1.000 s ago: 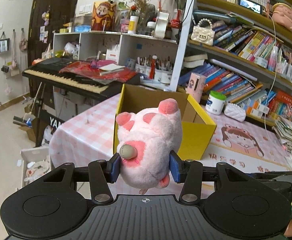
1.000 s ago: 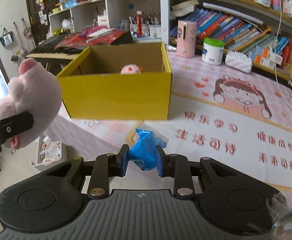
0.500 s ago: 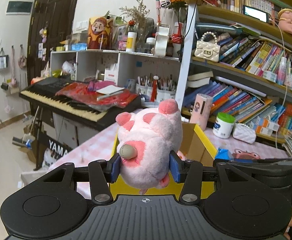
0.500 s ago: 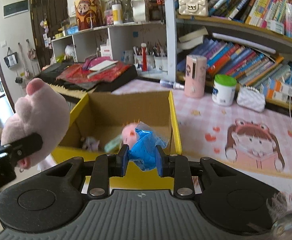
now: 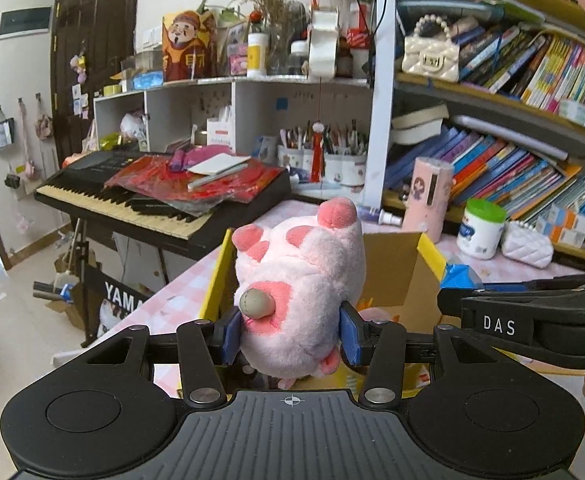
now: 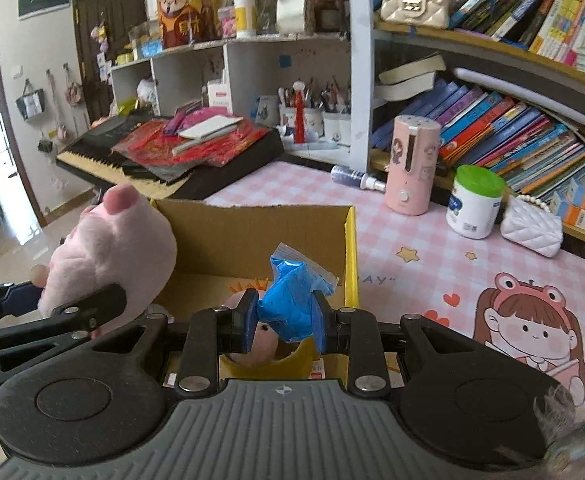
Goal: Organize objects
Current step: 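Carry the pink pig plush and blue toy with both grippers over the yellow box, then open the left gripper dropping the pig plush while the right gripper releases the blue toy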
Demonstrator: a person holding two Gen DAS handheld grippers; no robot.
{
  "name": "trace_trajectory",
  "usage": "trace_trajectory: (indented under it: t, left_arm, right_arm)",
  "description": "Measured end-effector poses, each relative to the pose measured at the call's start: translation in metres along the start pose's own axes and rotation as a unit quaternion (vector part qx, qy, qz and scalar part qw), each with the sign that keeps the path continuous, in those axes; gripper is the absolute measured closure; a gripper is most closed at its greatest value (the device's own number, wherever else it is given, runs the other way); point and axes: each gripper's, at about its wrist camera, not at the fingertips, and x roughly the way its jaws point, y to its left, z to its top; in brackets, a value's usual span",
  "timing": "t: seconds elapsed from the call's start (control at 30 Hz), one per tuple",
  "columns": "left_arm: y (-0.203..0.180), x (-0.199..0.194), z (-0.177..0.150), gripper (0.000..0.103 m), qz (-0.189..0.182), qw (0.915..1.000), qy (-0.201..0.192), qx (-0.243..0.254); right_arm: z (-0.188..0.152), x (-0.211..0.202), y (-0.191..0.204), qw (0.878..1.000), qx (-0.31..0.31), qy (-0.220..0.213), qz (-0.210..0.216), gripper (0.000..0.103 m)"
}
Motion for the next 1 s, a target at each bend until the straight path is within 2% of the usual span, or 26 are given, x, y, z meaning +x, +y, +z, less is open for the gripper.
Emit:
trace_trajectory:
  t: [0.4, 0.6, 0.77, 0.83, 1.0]
  left_arm:
    - [-0.006, 0.039, -0.006, 0.054, 0.024, 0.9986, 0.046, 0.006]
    - [-0.009, 0.047, -0.004, 0.052, 0.029, 0.9984, 0.046, 0.017]
    - [-0.007, 0.048, -0.001, 0.042, 0.037, 0.9984, 0.043, 0.006]
    - [-0.007, 0.048, 0.0, 0.032, 0.043, 0.9983, 0.04, 0.0]
    - [-0.002, 0.038, 0.002, 0.021, 0.053, 0.998, 0.026, -0.021]
  right_arm:
    - [-0.001, 0.053, 0.006, 0.997, -0.056, 0.046, 0.022, 0.077]
    - [-0.002, 0.074, 0.006, 0.995, -0.073, 0.069, 0.022, 0.077]
    - [0.001, 0.084, 0.003, 0.994, -0.077, 0.076, 0.025, 0.077]
    - [0.002, 0.087, 0.001, 0.994, -0.07, 0.078, 0.024, 0.077]
    - [0.003, 0.088, -0.001, 0.994, -0.07, 0.079, 0.028, 0.075]
